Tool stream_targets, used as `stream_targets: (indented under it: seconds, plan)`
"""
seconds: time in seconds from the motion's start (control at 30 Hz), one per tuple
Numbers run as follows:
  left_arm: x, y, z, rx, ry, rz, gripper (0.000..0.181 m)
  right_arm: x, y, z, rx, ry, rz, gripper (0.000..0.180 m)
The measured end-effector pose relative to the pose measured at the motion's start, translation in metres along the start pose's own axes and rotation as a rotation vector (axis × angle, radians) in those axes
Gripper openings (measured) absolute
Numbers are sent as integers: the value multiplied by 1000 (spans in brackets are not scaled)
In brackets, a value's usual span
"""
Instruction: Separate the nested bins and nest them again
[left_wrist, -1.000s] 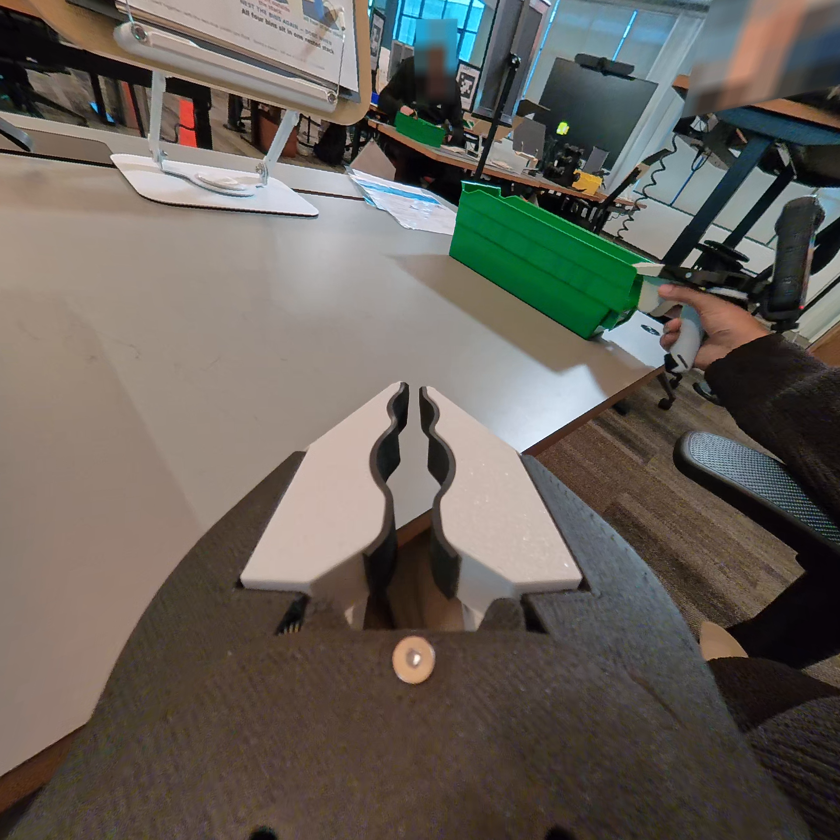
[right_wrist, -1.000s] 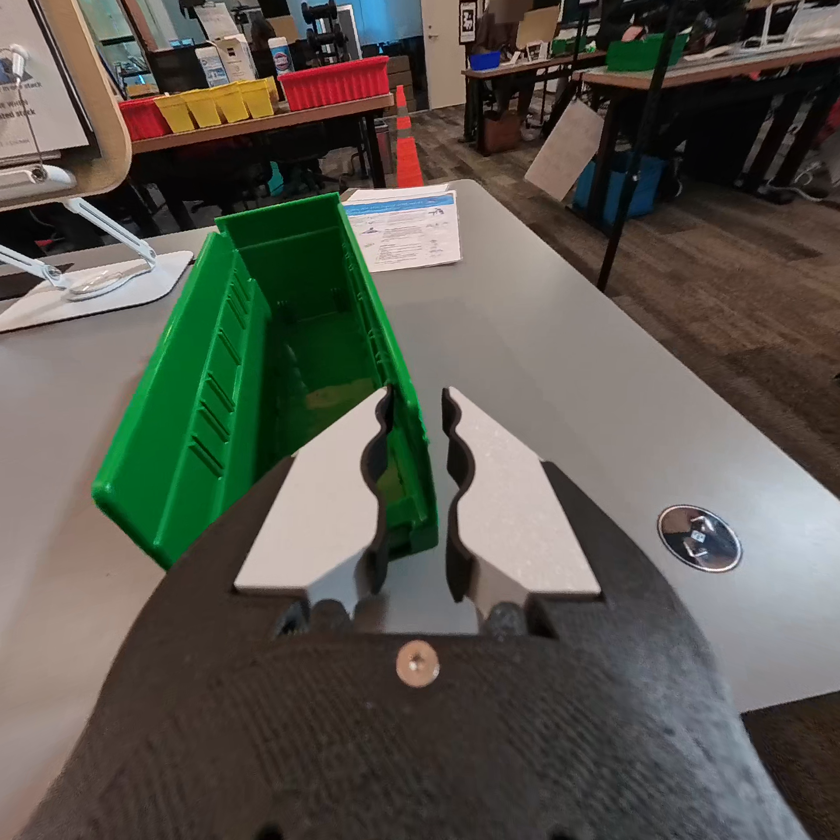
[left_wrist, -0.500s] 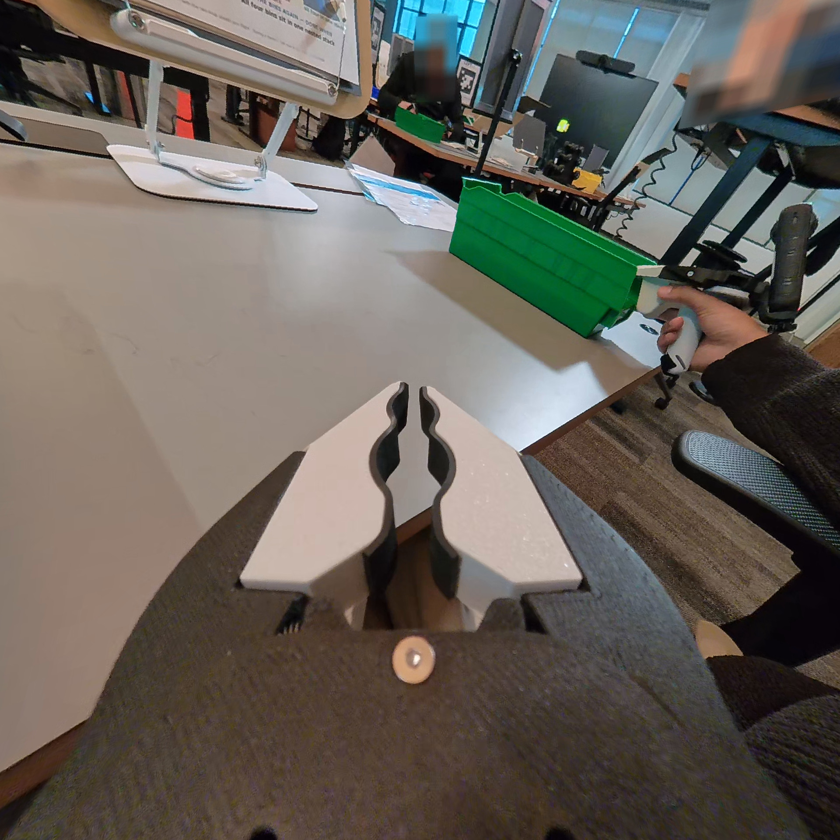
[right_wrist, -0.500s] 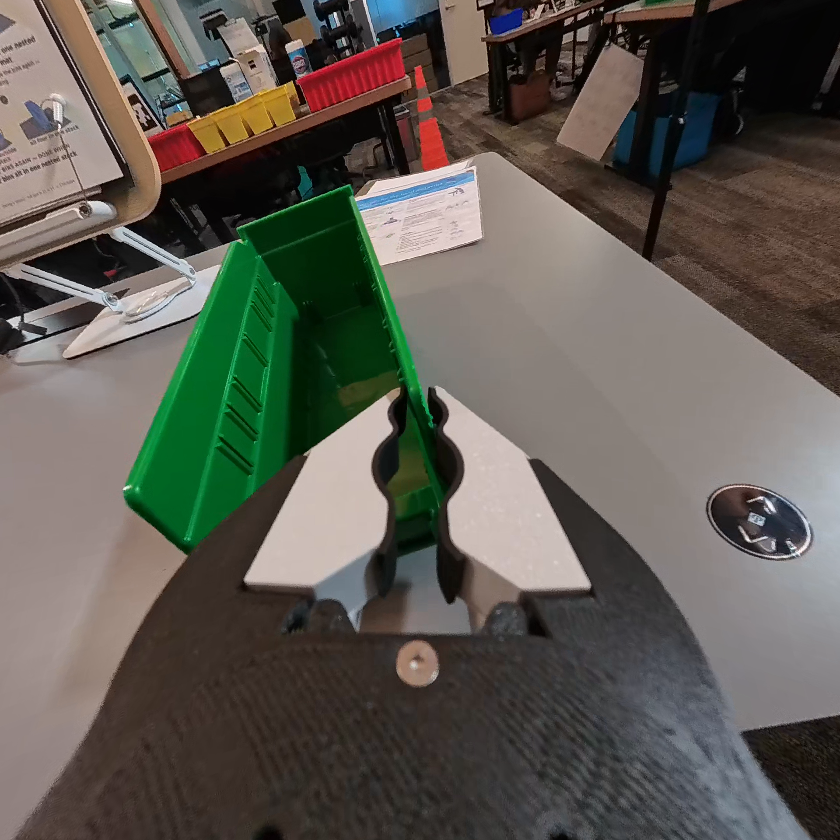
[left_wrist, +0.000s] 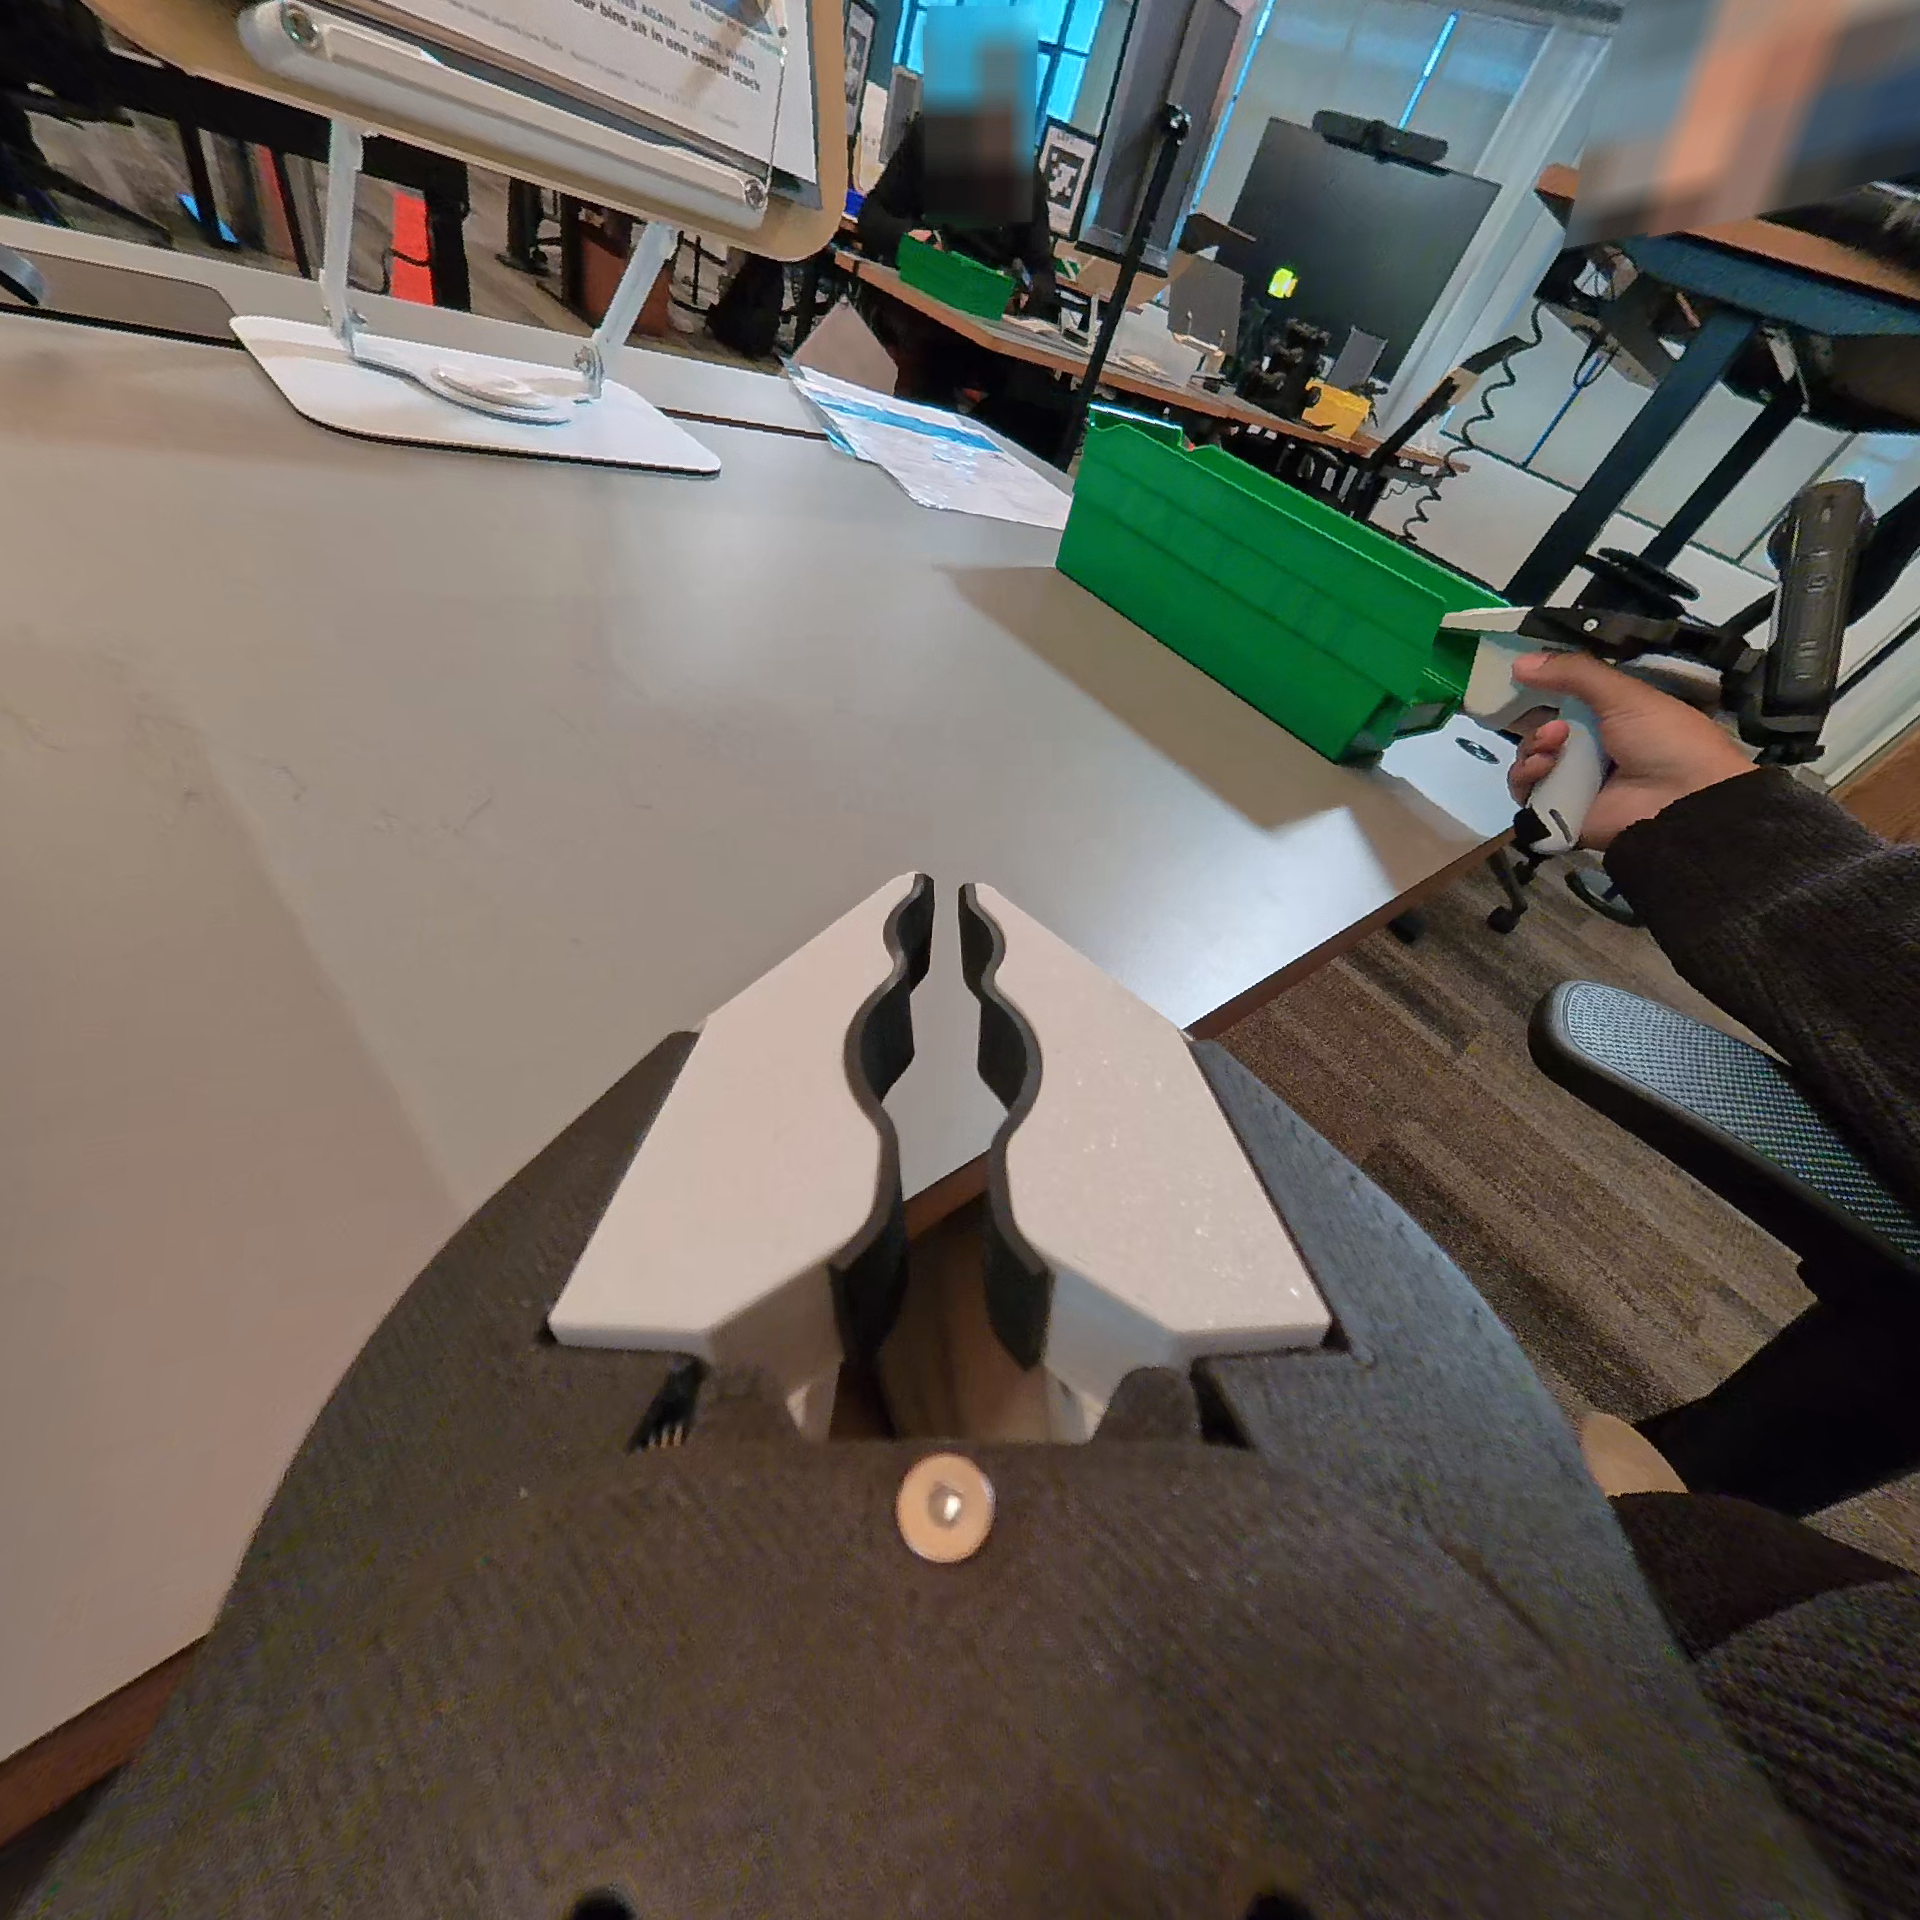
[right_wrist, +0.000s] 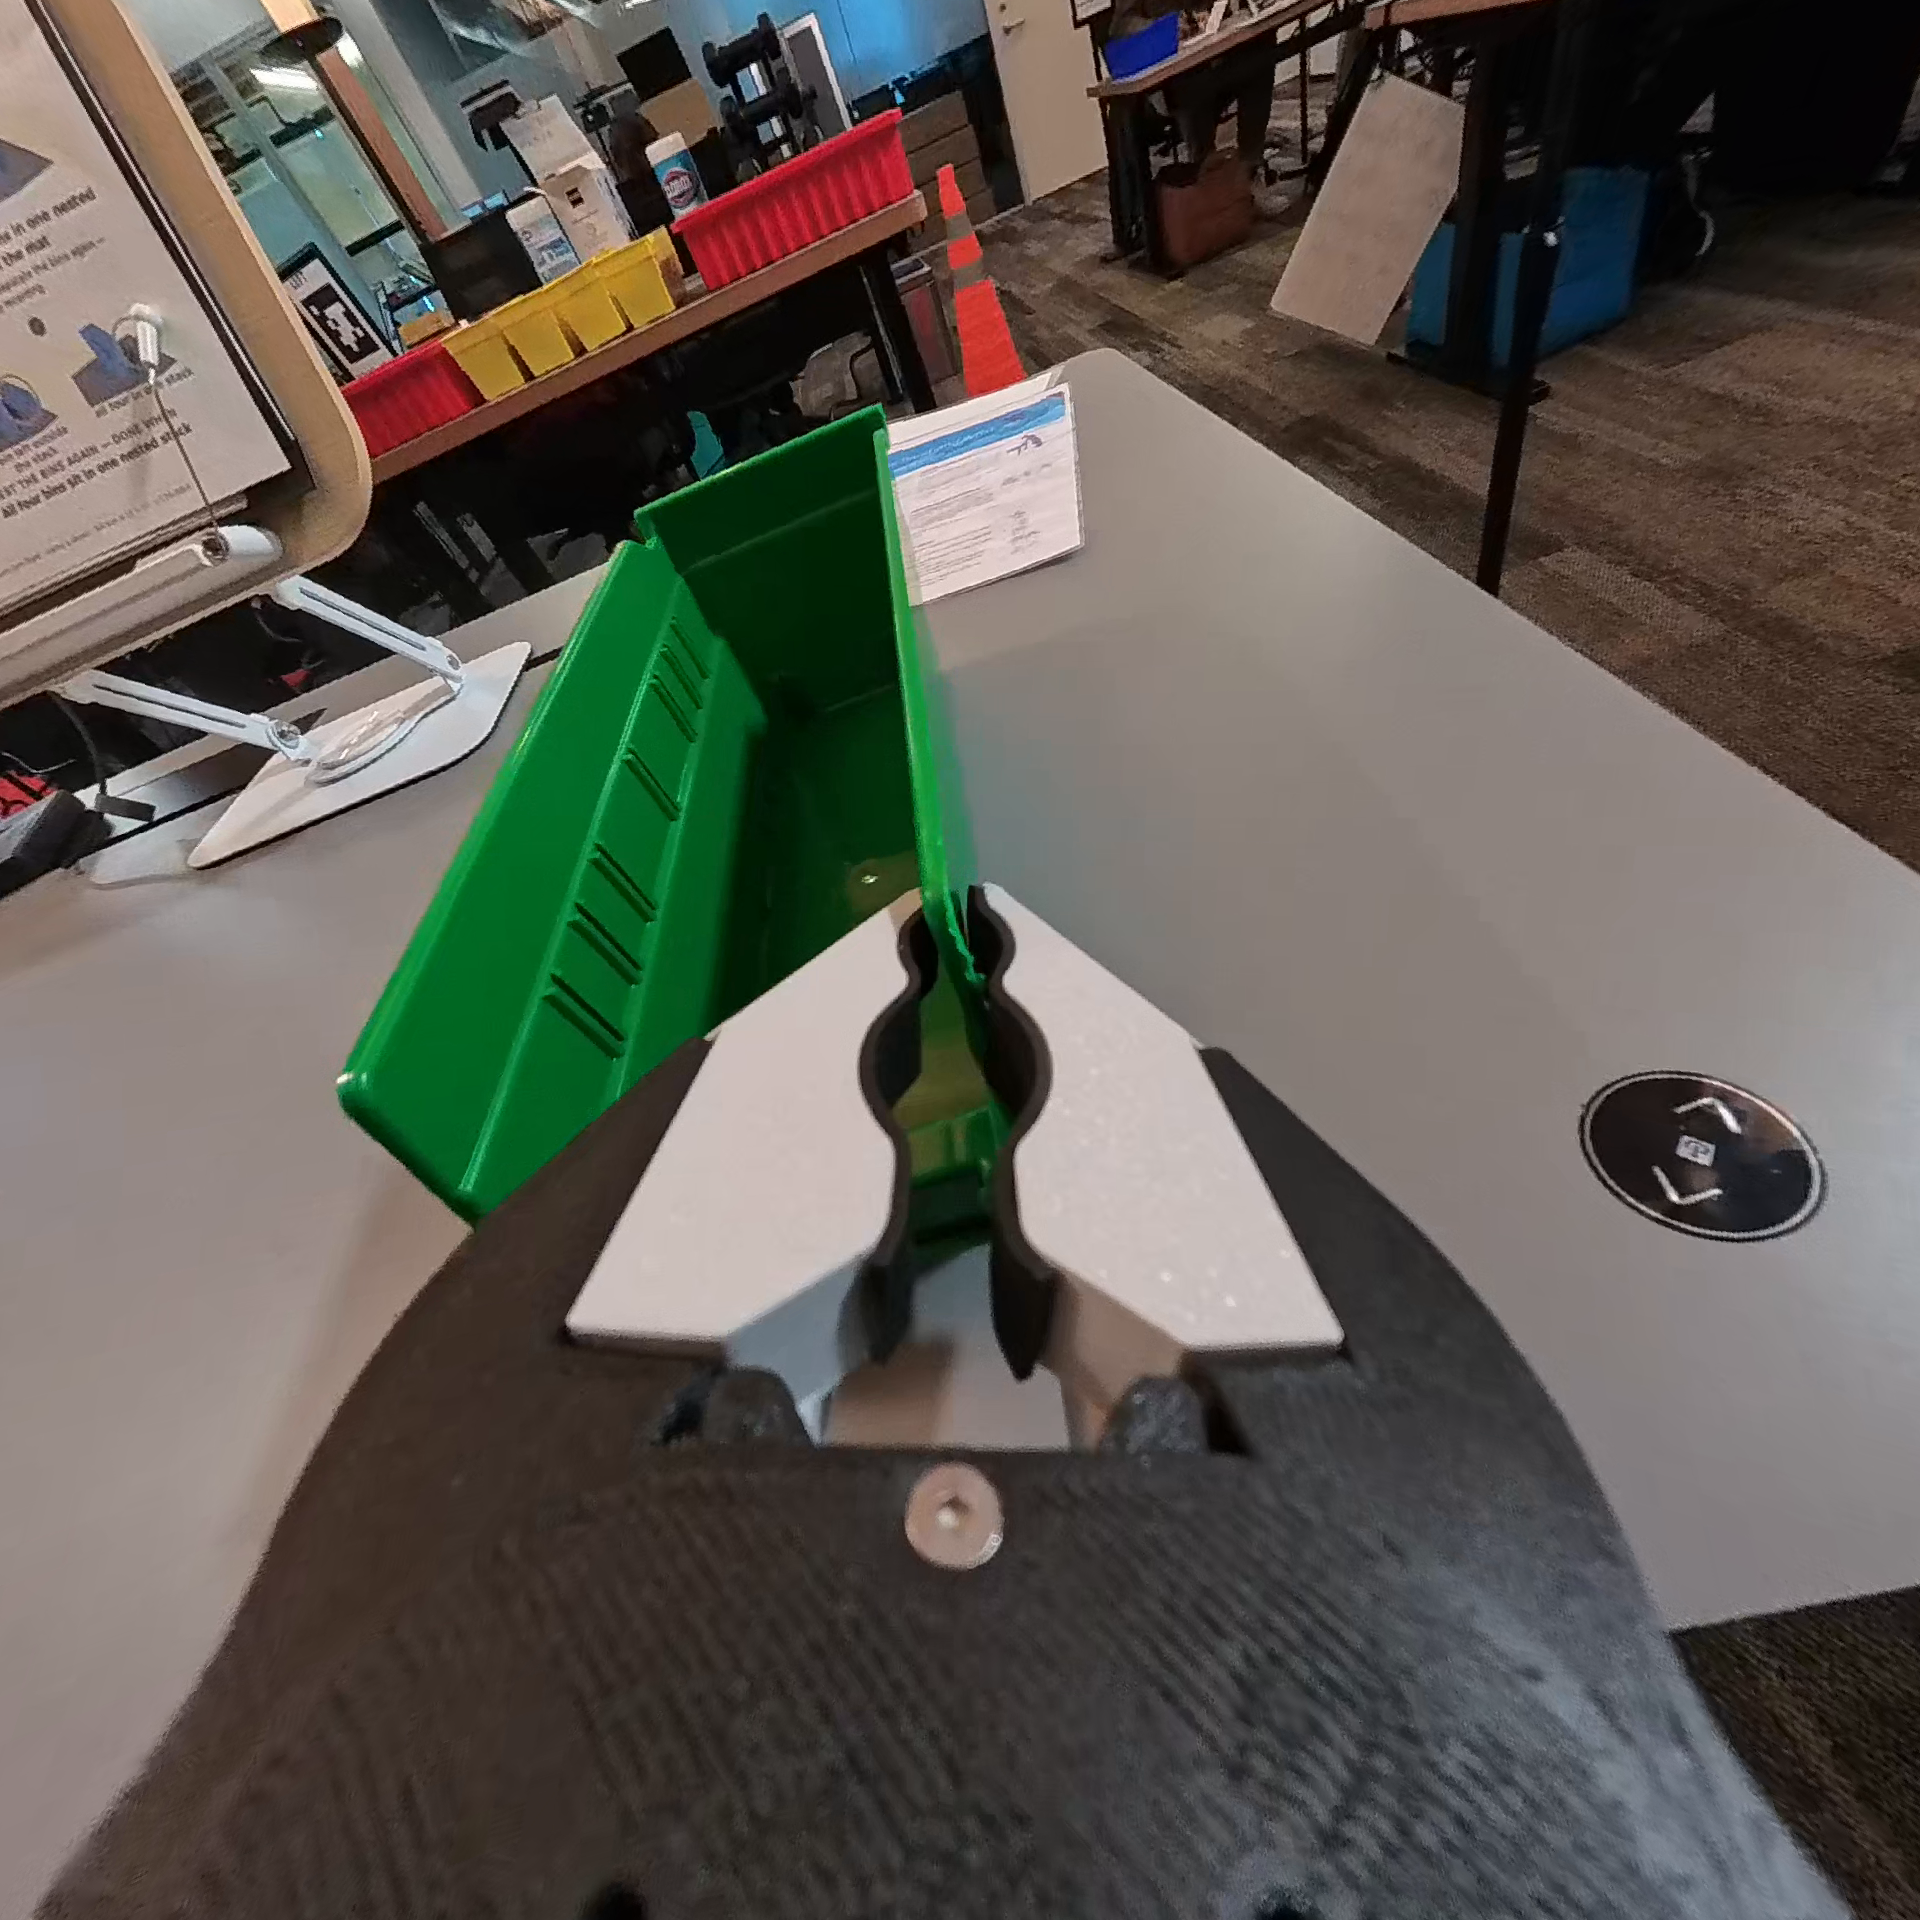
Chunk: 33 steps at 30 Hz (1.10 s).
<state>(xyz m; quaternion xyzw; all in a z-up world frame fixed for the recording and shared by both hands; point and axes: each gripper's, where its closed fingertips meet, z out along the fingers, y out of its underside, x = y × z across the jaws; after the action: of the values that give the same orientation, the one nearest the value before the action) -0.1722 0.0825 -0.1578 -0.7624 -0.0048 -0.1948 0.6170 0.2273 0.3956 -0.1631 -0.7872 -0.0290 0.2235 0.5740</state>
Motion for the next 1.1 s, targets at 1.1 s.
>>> stream_targets:
  seconds: [1.1]
  plan:
    - [0,2,0,-12,10,-28,2,20,-8,-3,28,198,-81,25]
